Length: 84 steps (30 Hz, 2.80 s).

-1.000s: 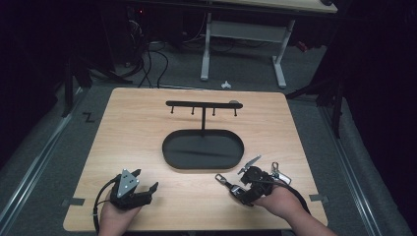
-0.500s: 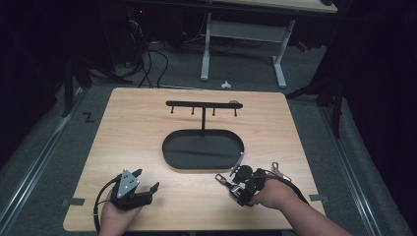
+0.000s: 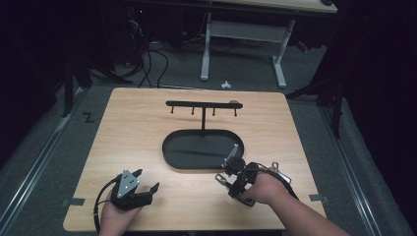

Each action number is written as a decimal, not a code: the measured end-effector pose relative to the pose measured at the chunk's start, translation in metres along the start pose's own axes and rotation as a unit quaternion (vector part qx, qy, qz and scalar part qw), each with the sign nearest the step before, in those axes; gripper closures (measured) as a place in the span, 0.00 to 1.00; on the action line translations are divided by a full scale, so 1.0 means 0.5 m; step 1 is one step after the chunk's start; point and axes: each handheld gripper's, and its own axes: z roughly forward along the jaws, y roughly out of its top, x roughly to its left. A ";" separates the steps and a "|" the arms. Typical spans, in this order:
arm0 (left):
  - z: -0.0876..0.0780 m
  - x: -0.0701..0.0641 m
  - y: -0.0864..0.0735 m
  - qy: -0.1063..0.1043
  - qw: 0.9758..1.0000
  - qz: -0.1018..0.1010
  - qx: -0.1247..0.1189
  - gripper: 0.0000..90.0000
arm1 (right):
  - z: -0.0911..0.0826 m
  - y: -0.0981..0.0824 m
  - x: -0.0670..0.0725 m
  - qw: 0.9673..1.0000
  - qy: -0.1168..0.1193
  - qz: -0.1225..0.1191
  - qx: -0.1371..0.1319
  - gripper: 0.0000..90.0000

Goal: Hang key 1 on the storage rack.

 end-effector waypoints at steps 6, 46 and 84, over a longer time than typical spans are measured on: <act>-0.001 0.000 0.000 -0.001 1.000 0.001 0.001 0.25 | 0.016 0.022 0.005 1.000 0.008 -0.010 0.004 0.32; 0.004 -0.013 0.004 -0.005 1.000 0.026 -0.005 0.24 | 0.067 0.073 0.000 0.998 0.049 0.017 0.045 0.89; -0.021 -0.006 -0.009 0.004 1.000 0.008 -0.010 0.25 | -0.089 0.047 -0.041 0.998 0.049 0.029 -0.026 0.89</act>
